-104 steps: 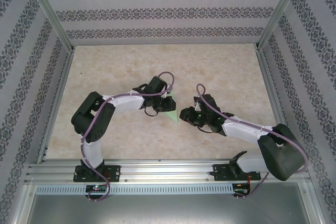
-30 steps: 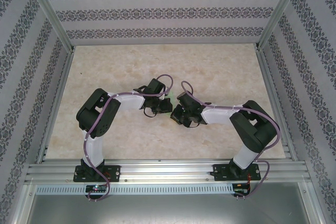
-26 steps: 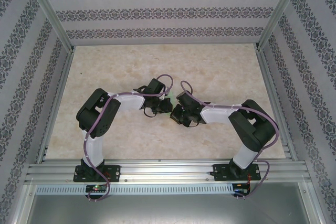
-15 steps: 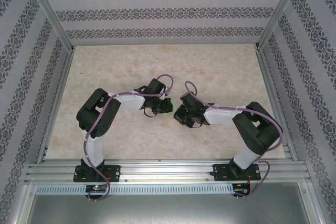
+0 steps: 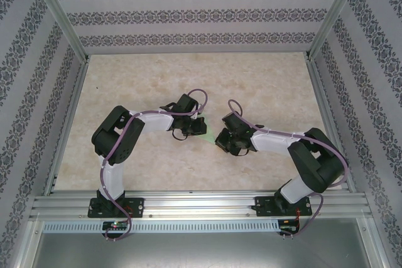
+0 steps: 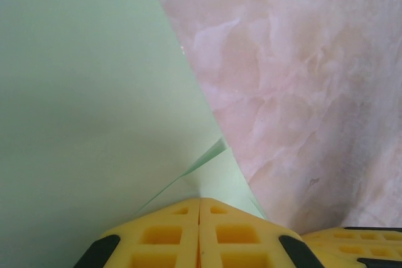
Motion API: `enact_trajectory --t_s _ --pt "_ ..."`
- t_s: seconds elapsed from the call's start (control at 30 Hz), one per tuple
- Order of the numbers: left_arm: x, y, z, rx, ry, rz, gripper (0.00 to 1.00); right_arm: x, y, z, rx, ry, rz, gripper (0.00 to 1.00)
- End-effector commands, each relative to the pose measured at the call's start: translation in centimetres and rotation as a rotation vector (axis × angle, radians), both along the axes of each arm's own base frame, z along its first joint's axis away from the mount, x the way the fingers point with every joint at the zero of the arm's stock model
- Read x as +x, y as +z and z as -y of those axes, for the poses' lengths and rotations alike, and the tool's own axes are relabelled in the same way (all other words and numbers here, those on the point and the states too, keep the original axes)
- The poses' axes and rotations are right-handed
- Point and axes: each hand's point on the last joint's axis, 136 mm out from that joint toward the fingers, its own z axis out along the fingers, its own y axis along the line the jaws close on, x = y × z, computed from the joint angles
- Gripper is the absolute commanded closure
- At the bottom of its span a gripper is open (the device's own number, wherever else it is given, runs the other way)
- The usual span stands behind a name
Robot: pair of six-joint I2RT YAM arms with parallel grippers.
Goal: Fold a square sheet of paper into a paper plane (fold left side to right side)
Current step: Third fold the triangle at the center of the table.
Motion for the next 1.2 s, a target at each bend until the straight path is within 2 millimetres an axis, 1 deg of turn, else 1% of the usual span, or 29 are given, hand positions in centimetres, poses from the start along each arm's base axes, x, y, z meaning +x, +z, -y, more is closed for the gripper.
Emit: enact_trajectory --t_s 0.0,0.07,0.17,0.4,0.43,0.57,0.7,0.9,0.97,1.03,1.1,1.17 --pt "-0.7 -3.7 -2.3 0.124 0.022 -0.031 0.91 0.9 2.1 -0.7 -0.002 0.053 0.065 0.99" --pt "-0.8 -3.7 -2.3 0.126 0.022 -0.032 0.91 1.2 2.7 -1.7 0.012 0.076 0.074 0.99" --pt "-0.8 -3.7 -2.3 0.125 0.021 -0.031 0.91 1.7 2.7 -2.9 0.015 0.100 0.080 0.99" --pt "-0.8 -3.8 -2.4 0.129 0.020 -0.033 0.91 3.0 1.3 -4.8 0.029 0.120 0.058 0.99" --pt "-0.8 -3.8 -2.4 0.129 0.020 -0.033 0.91 3.1 1.0 -4.8 0.024 0.116 0.052 0.99" --pt "-0.9 -3.8 -2.4 0.132 0.021 -0.032 0.92 2.5 -0.6 -3.6 -0.019 0.095 0.006 0.98" --pt "-0.9 -3.9 -2.5 0.138 0.021 -0.035 0.92 1.2 -1.8 -1.8 -0.047 0.066 -0.037 0.98" --pt "-0.9 -4.0 -2.6 0.140 0.022 -0.034 0.92 -0.5 -2.5 1.1 -0.079 0.026 -0.066 0.98" --pt "-0.9 -4.0 -2.6 0.140 0.022 -0.034 0.92 -0.7 -2.5 1.9 -0.081 0.016 -0.065 0.98" --pt "-0.9 -3.8 -2.4 0.130 0.020 -0.033 0.92 -0.6 -2.0 2.2 -0.071 0.022 -0.051 0.98" --pt "-0.8 -3.2 -2.1 0.107 0.017 -0.029 0.91 -0.2 -1.1 1.8 -0.050 0.048 -0.022 0.97" --pt "-0.6 -1.9 -1.4 0.069 0.010 -0.015 0.89 0.6 0.2 1.2 -0.020 0.088 0.034 0.96"
